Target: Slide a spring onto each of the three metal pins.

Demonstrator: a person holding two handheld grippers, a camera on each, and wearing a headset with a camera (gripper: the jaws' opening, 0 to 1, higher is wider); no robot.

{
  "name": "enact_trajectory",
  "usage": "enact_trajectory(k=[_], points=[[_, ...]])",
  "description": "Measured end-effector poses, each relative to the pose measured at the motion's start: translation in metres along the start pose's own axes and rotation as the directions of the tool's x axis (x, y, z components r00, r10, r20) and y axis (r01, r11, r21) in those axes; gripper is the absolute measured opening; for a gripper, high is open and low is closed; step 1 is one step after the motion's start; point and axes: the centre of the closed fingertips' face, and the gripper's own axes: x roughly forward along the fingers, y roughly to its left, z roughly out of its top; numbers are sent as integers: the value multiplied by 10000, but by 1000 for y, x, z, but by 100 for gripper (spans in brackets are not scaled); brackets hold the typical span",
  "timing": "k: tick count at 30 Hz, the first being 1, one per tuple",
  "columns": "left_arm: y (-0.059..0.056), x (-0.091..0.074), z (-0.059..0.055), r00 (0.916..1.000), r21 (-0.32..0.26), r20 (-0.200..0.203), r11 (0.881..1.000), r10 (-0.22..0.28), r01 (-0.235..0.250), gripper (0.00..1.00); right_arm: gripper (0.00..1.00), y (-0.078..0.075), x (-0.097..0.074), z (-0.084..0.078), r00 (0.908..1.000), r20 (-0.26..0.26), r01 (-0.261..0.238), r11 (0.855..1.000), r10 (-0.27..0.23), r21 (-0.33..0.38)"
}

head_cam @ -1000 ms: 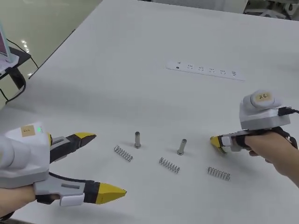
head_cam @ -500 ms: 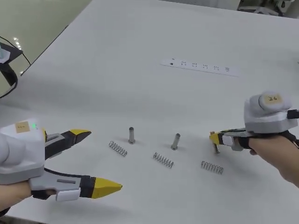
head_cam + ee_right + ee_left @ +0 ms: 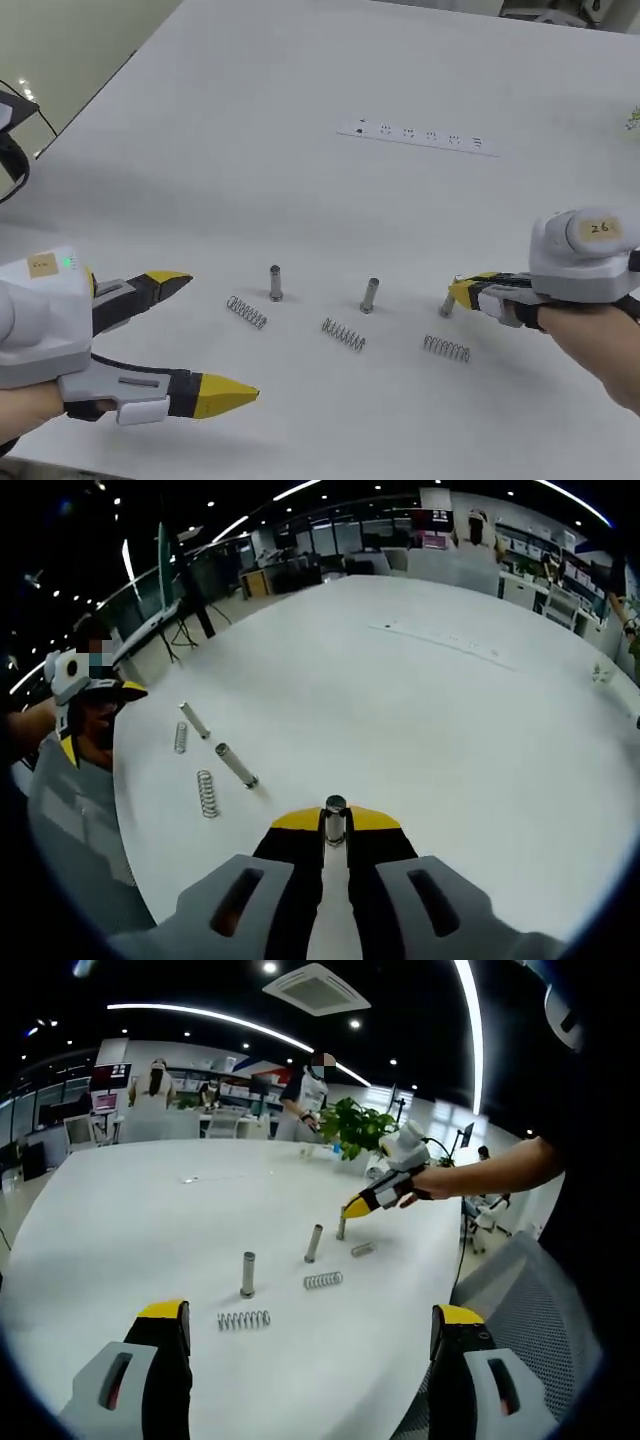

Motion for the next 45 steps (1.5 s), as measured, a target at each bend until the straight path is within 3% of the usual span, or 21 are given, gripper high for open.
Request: enact_trajectory(k=[7, 28, 45], points=[[0, -1, 1, 10000, -30, 41, 10000, 3, -2, 98, 5, 2, -1, -4, 9999, -119, 75, 9976, -83, -693], [0, -1, 3, 9999, -32, 98, 10000, 27, -27, 98, 7, 6, -4, -6, 9998, -174, -94, 9958, 79, -915], [3, -1, 7, 9999, 30, 100, 10000, 17, -17, 98, 26, 7, -9, -5, 9997, 198, -146, 9968, 162, -784]])
